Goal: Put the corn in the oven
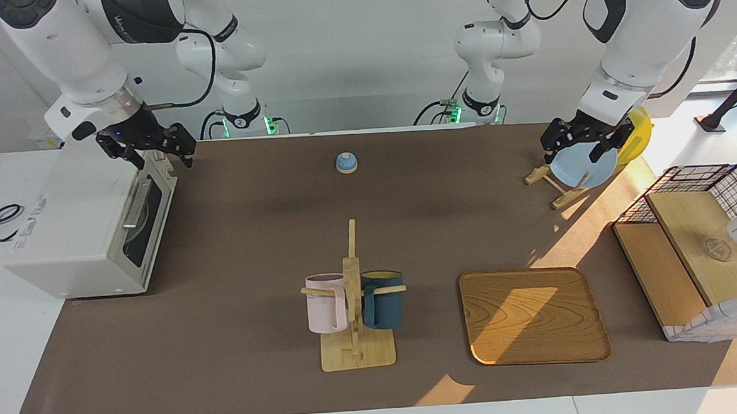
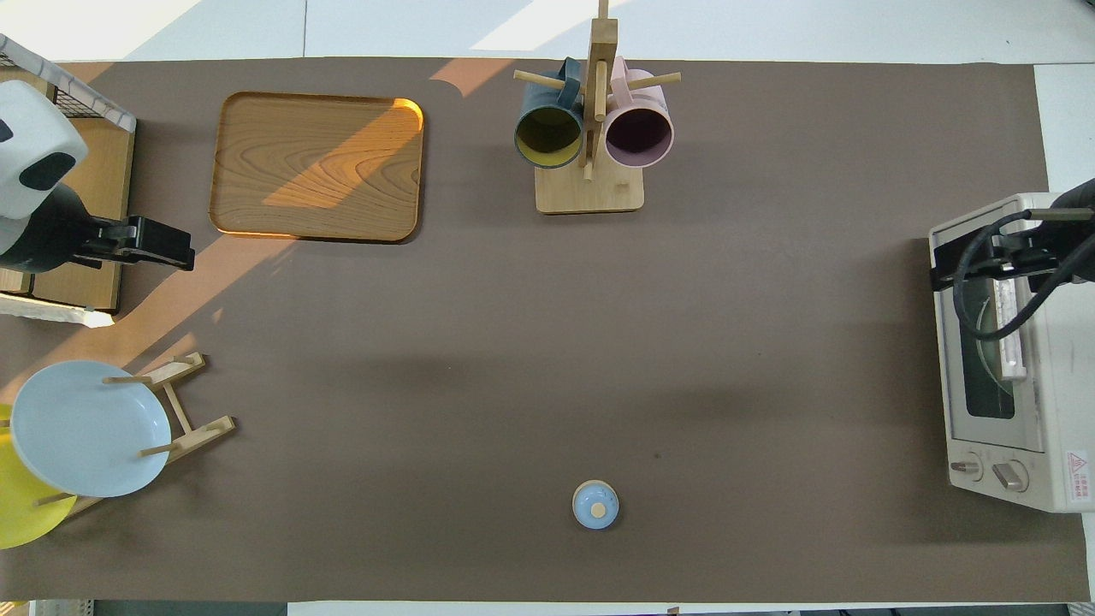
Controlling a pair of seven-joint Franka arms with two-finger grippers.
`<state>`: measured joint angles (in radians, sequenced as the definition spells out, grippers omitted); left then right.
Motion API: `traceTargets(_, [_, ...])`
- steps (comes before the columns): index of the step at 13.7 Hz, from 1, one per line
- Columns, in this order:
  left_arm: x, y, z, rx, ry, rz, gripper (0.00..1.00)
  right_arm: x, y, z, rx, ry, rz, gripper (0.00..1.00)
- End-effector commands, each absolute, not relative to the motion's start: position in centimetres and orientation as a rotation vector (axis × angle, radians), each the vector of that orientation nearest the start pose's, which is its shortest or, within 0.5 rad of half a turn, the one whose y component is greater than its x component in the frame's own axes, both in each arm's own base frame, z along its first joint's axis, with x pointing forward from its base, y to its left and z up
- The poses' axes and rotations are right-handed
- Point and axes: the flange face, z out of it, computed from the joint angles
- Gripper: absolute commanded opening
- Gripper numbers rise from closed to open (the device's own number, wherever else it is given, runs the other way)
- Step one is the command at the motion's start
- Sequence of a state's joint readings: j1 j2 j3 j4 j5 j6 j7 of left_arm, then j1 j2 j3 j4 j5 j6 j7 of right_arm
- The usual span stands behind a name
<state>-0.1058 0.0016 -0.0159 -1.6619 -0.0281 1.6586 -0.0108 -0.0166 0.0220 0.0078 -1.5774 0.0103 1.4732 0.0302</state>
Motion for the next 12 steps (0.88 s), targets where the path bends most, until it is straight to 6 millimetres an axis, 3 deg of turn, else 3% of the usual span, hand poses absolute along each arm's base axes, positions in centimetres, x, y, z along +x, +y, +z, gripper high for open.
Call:
traceTargets(1, [54.9, -6.7, 59.0, -3.175, 0.174, -0.006, 1.00, 53.8, -0.3, 59.9, -3.122, 0.076, 0.216, 1.00])
traceTargets(3, [54.9, -6.7, 59.0, -3.175, 0.174, -0.006, 1.00, 53.7, 0.1, 59.9, -3.125, 0.057, 0.197, 1.00])
traceTargets(12, [54.9, -6.7, 59.0, -3.175, 0.174, -0.006, 1.00, 54.0, -2.0, 60.4, -3.130, 0.108, 0.188, 1.00])
